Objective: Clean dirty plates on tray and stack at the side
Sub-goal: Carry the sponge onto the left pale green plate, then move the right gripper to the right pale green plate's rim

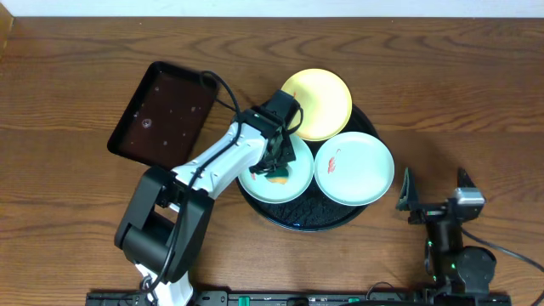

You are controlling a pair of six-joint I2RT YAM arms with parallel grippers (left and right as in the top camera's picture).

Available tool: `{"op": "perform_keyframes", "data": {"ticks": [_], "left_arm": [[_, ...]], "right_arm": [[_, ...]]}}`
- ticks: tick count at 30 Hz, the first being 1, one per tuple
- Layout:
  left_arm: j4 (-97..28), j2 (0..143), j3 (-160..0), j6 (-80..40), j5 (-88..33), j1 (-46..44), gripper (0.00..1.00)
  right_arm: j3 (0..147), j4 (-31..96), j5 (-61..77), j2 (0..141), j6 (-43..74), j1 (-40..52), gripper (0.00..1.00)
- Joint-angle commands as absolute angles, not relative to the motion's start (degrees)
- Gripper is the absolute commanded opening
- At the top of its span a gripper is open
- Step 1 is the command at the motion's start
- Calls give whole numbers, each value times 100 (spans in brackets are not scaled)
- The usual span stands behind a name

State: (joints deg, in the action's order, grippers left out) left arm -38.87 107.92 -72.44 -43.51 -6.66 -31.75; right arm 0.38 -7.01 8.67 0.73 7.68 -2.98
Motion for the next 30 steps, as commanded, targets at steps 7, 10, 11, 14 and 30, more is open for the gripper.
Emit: {"op": "perform_keyframes", "data": {"ticks": [7, 10, 11, 14, 30], "left_arm": [[-3889, 10783, -7231, -4379, -548, -3181, 9], [-3887, 10783, -7231, -4381, -548, -3181, 9], [-3887, 10783, -7231, -4381, -548, -3181, 9], [-3889, 10783, -7231, -4381, -548, -3181, 9], [-3889, 10783, -7231, -4381, -548, -3179, 9]], "right_arm": [[32, -2346, 2674, 60, 3371, -344, 99], [215, -3063, 2316, 75, 3382, -344, 99], [388, -2993, 2191, 104, 3361, -346, 99], [1262, -2121, 2268, 440, 2862, -349, 99], [7172, 4327, 5304, 6213, 679, -327, 99]]}}
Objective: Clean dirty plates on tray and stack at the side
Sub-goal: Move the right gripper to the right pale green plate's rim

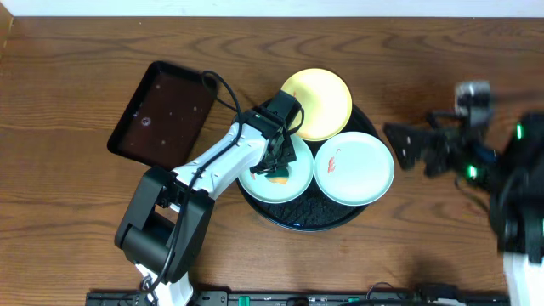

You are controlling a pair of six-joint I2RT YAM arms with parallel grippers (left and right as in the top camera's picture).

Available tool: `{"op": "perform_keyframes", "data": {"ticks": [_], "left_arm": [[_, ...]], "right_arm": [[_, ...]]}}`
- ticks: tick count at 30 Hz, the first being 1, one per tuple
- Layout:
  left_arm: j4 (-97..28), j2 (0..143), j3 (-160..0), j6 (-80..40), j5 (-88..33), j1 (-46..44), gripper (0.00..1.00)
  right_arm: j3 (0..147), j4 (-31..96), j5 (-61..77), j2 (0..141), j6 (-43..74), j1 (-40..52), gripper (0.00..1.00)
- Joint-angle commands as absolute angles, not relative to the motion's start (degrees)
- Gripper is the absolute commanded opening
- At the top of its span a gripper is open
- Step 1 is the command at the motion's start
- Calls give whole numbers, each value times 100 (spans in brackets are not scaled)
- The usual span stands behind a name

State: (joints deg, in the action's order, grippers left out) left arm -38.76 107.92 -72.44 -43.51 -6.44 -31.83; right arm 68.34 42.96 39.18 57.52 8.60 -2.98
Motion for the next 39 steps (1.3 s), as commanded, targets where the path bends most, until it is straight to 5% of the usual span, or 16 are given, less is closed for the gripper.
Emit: {"op": "perform_keyframes", "data": {"ticks": [1, 4, 7, 13, 22, 39], "left_arm": [[-3889, 10783, -7231, -4381, -548, -3179, 9], [-3889, 10783, -7231, -4379, -548, -3179, 12], [-3892, 10783, -7231, -4379, -548, -3179, 12], [-3870, 10783, -7231, -4379, -548, -3179, 13], [-3872, 10783, -7231, -4379, -548, -3179, 13], [-3861, 10783, -7231, -4381, -550, -3179, 13]], "right_arm": [[7172, 4145, 5603, 6407, 683, -327, 99], [7175, 3927, 5500, 6956, 746, -242, 59], [7175, 4241, 4252, 7411, 814, 91, 38], [7175, 4303, 2405, 8333, 993, 1227, 29], [7175, 3798, 1483, 9723, 1610, 2204, 27], [7175, 2945, 1704, 11098, 1629, 2443, 25]]}}
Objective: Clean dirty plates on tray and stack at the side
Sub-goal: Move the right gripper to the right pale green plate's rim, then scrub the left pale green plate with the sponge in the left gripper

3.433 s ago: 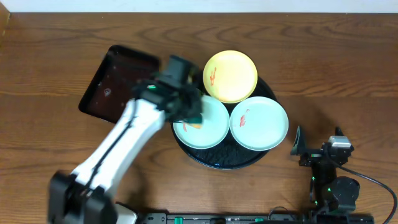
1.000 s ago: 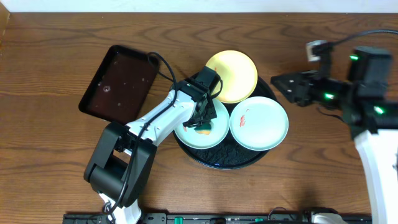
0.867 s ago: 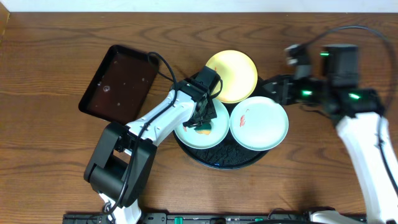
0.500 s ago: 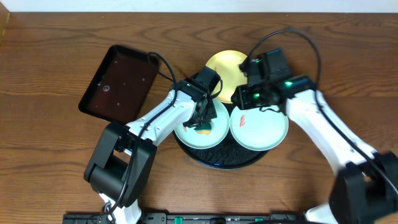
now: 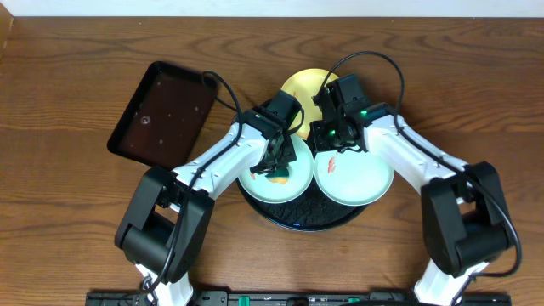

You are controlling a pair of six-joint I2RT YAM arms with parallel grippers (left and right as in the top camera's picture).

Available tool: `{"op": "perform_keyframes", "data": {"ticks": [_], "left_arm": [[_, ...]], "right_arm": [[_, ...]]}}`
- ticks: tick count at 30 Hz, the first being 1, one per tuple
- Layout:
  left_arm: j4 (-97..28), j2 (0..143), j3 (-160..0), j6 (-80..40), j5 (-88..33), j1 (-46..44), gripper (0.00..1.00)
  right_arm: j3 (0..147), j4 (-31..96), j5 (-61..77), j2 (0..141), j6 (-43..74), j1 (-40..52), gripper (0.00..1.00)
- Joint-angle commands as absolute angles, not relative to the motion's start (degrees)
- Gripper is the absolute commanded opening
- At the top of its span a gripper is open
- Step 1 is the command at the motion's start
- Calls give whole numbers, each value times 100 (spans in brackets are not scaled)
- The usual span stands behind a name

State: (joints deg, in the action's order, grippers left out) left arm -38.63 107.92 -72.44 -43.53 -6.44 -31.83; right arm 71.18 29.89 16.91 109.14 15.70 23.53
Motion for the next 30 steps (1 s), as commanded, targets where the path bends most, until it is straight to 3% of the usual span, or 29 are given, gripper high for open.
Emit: {"op": "perform_keyframes", "data": {"ticks": [1, 12, 16, 22, 26, 30], "left_arm": [[-3857, 10783, -7231, -4381, -548, -3179, 13], [-3848, 10783, -7231, -4379, -550, -3179, 13], [-3848, 10783, -7231, -4379, -550, -3179, 13], [-3846, 10783, -7231, -4379, -548, -3181, 13], [-3848, 10783, -7231, -4379, -548, -3181, 13], [-3848, 10783, -7231, -4379, -550, -3181, 14]], "right_arm": [[7175, 2928, 1756, 11150, 1629, 2449, 25], [7172, 2805, 1612, 11360, 1627, 2729, 23], [7172, 2884, 1444, 11360, 1629, 2738, 17], [7172, 2930, 1437, 11360, 1625, 2731, 19], [7175, 2985, 1435, 11360, 1584, 2731, 7], [7172, 2982, 1435, 11360, 1584, 2733, 3]]}}
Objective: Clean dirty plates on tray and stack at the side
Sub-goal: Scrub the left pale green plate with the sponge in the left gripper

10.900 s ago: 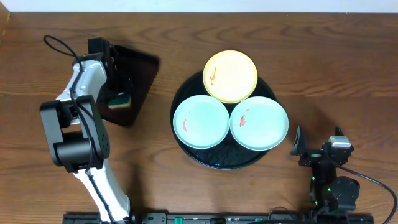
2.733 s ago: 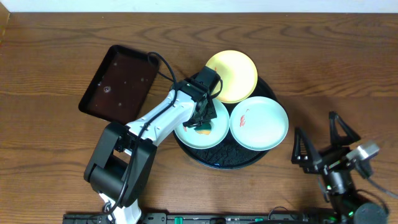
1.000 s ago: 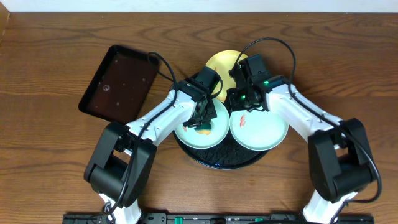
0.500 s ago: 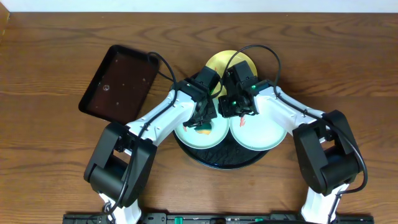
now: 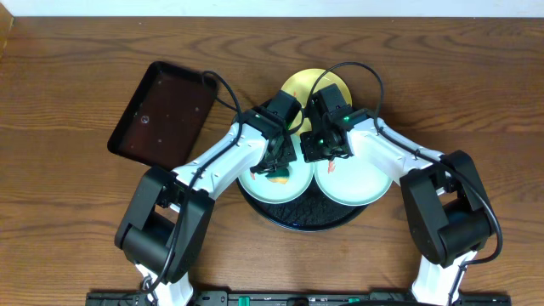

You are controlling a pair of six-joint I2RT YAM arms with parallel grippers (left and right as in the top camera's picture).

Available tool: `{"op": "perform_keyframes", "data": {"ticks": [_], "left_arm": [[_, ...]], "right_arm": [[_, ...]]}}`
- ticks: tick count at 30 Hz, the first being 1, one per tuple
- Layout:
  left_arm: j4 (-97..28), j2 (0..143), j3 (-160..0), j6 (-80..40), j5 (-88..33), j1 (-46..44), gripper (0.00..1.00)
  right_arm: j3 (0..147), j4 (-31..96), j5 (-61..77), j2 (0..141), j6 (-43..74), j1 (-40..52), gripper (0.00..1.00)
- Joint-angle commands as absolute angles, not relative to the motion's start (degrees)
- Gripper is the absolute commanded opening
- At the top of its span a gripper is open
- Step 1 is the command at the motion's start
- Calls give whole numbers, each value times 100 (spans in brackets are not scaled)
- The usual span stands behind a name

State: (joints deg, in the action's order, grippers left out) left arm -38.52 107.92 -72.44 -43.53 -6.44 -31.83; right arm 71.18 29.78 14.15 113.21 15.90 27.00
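Note:
A round black tray (image 5: 293, 223) holds three plates. The yellow plate (image 5: 333, 89) lies at the back. The left pale green plate (image 5: 255, 185) carries an orange scrap (image 5: 277, 178). My left gripper (image 5: 275, 163) points down right over that scrap, and its jaws are hidden under the wrist. The right pale green plate (image 5: 365, 178) has a small red scrap (image 5: 332, 167) near its left rim. My right gripper (image 5: 317, 154) hangs over that left rim, just above the red scrap. Its fingers are hidden by the wrist.
A black rectangular tray (image 5: 166, 110) with a few specks lies tilted at the back left. The two wrists sit close together over the middle of the round tray. Brown wooden table surrounds everything.
My right gripper has shifted a little left and toward the front, from the yellow plate's edge to the right green plate's left rim. The left arm and the plates are unchanged.
At first my right arm rested folded at the front right with its fingers apart. Then it was raised at the right of the table, then reached in over the yellow plate, and now hangs by the red scrap. My left gripper stayed over the orange scrap throughout.

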Motion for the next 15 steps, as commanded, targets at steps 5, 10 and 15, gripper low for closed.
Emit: {"op": "perform_keyframes", "data": {"ticks": [5, 10, 15], "left_arm": [[-3850, 10783, -7231, -4379, -552, -3181, 38], [-3848, 10781, -7234, -4311, -550, -3179, 57], [-3848, 10779, -7242, -4198, -552, -3179, 58]], "right_arm": [[7172, 3009, 1435, 11360, 1584, 2733, 1], [7172, 3050, 1435, 11360, 1581, 2733, 1], [7175, 3120, 1437, 11360, 1559, 2733, 1]]}}
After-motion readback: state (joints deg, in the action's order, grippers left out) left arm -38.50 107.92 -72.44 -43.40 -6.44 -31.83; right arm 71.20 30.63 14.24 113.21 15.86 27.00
